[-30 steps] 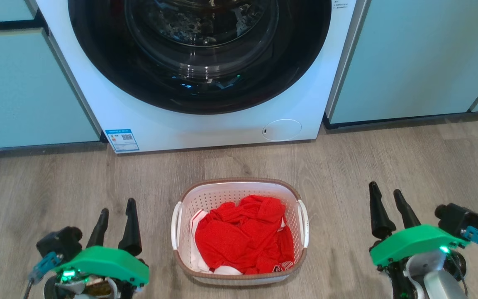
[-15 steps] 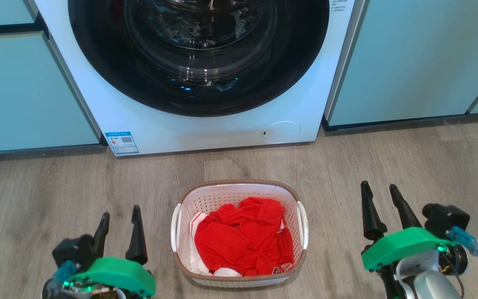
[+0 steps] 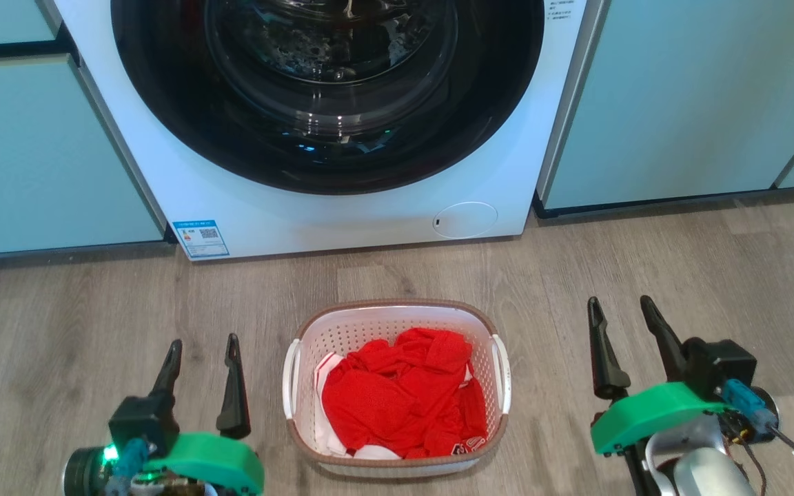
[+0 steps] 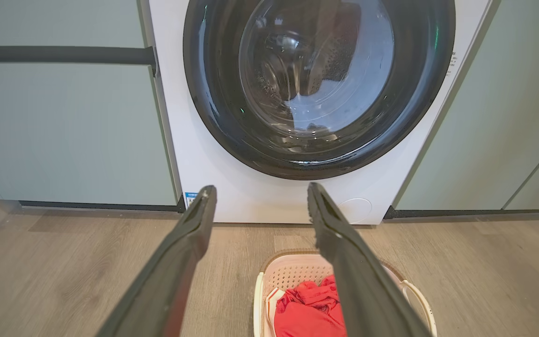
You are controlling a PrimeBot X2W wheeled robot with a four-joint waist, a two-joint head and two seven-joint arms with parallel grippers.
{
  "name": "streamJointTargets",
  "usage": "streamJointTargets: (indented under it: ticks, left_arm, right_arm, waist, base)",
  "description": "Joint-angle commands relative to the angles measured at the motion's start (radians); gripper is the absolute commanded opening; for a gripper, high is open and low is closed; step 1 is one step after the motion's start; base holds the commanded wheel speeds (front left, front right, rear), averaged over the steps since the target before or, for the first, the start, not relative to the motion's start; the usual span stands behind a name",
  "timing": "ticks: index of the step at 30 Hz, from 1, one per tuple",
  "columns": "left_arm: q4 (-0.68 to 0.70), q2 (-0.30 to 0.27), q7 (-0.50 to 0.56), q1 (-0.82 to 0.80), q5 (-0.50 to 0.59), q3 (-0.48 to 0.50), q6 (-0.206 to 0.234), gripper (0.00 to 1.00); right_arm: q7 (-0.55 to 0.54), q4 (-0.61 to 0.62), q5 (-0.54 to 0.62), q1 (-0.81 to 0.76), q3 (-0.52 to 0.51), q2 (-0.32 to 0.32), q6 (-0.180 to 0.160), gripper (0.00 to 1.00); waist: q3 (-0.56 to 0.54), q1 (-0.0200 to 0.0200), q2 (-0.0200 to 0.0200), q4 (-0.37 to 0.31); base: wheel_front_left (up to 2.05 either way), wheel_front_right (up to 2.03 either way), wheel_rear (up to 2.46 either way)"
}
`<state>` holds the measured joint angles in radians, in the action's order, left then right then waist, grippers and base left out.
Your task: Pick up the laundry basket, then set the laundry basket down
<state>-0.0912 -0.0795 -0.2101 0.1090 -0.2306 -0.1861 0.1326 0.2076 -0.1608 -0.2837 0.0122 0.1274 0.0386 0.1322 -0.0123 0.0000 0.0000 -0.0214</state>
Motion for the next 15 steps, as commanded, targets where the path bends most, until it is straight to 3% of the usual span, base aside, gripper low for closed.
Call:
streamJointTargets:
  ticks: [1,15]
  left_arm:
    - [0.043,-0.008,-0.016,-0.014,0.036,0.022,0.007,1.00]
    - [0.069,0.003,-0.052,0.003,0.177,0.024,0.013,1.00]
  right_arm:
    - [0.019,0.042,0.037,0.022,0.026,0.010,-0.001,1.00]
    - [0.054,0.056,0.182,0.020,0.046,0.012,-0.002,1.00]
  waist:
    - [0.000,0.0000,0.0000,0.000]
    - [-0.001,0.0000,0.0000,-0.001]
  base:
    - [0.00,0.00,0.00]
    - [0.00,0.00,0.00]
